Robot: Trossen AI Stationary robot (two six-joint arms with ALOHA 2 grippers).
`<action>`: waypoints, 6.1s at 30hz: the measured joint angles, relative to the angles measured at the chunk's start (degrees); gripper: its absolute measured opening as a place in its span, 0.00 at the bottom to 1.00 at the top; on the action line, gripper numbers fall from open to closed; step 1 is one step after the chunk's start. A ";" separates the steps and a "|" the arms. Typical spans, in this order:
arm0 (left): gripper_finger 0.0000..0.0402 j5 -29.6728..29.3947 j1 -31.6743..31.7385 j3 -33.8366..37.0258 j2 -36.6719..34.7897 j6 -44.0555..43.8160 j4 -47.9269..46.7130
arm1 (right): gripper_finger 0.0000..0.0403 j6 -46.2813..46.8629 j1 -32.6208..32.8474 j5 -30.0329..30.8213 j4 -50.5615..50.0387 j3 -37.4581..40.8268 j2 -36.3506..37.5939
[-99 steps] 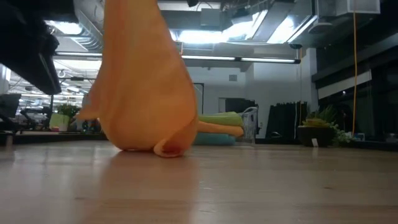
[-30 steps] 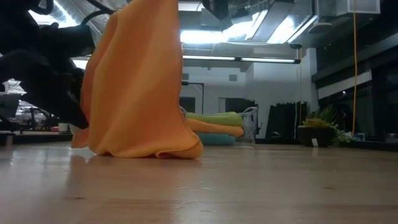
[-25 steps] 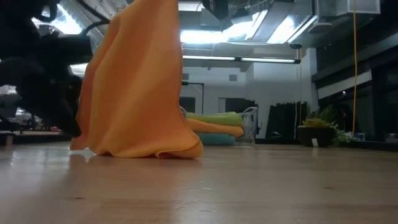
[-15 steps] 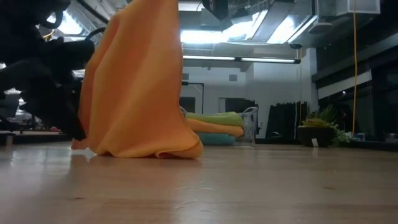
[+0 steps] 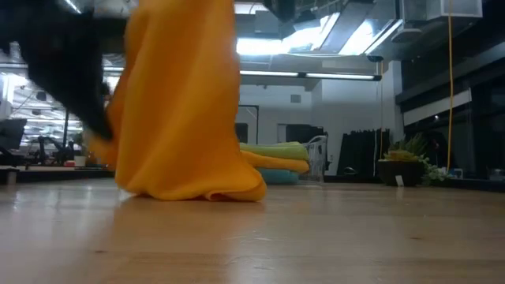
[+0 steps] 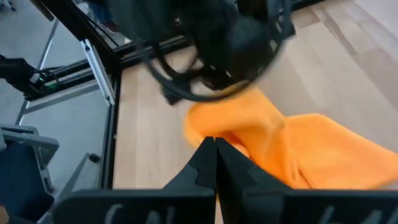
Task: Fold microfiber towels
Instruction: Fold the orange microfiber cloth
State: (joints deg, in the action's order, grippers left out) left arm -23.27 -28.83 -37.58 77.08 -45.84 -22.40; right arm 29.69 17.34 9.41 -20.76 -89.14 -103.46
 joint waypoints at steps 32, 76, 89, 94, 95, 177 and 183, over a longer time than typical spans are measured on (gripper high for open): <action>0.00 -13.90 10.81 -63.02 0.77 22.38 -52.73 | 0.00 -13.31 -1.55 33.94 -26.39 -0.04 24.55; 0.00 7.27 9.10 -69.25 18.81 20.78 -67.83 | 0.00 -4.97 2.32 18.89 -37.25 0.04 13.41; 0.00 -2.47 24.47 -80.38 11.84 37.57 -62.35 | 0.00 -26.80 -11.28 23.58 -24.64 -0.07 28.59; 0.00 2.33 20.02 -78.10 15.40 29.56 -59.22 | 0.00 -19.02 -8.66 16.34 -29.86 0.79 26.10; 0.00 3.50 18.67 -77.11 16.28 27.31 -59.52 | 0.00 -17.38 -7.74 15.52 -31.19 1.77 25.41; 0.00 20.20 23.34 -44.48 31.60 34.53 -48.49 | 0.03 -4.70 -13.11 14.97 4.29 32.33 5.20; 0.07 19.60 23.56 -44.48 31.60 32.97 -49.12 | 0.16 -4.70 -13.15 15.00 4.27 32.33 5.20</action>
State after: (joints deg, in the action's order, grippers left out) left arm -3.67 -5.28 -82.06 108.68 -12.87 -71.52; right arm 24.99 4.20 24.41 -16.49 -56.82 -98.26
